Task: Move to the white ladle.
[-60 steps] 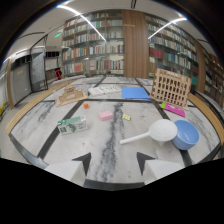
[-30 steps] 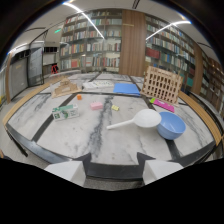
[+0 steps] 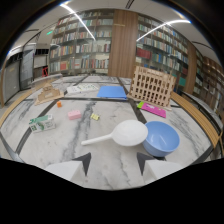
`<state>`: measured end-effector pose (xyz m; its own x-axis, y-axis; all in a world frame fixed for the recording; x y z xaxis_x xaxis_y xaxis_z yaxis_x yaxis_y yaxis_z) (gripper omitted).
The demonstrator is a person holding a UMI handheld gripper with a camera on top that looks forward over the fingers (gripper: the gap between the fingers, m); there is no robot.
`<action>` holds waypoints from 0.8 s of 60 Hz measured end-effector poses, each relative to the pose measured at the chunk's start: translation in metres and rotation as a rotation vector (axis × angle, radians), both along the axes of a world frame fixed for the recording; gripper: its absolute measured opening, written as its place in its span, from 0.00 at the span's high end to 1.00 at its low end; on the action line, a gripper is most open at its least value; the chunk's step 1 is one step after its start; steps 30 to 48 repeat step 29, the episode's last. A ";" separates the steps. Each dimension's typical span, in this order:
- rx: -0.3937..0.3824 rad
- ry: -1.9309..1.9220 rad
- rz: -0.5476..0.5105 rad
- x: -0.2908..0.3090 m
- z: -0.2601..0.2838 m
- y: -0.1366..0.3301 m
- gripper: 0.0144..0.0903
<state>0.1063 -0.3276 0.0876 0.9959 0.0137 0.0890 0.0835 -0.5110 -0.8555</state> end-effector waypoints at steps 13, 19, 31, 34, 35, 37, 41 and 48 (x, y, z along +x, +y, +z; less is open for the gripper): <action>0.003 -0.002 -0.002 0.008 -0.002 0.032 0.05; -0.003 0.003 -0.006 0.010 -0.003 0.036 0.05; -0.013 0.008 -0.011 0.015 -0.008 0.038 0.05; -0.013 0.008 -0.011 0.015 -0.008 0.038 0.05; -0.013 0.008 -0.011 0.015 -0.008 0.038 0.05; -0.013 0.008 -0.011 0.015 -0.008 0.038 0.05; -0.013 0.008 -0.011 0.015 -0.008 0.038 0.05; -0.013 0.008 -0.011 0.015 -0.008 0.038 0.05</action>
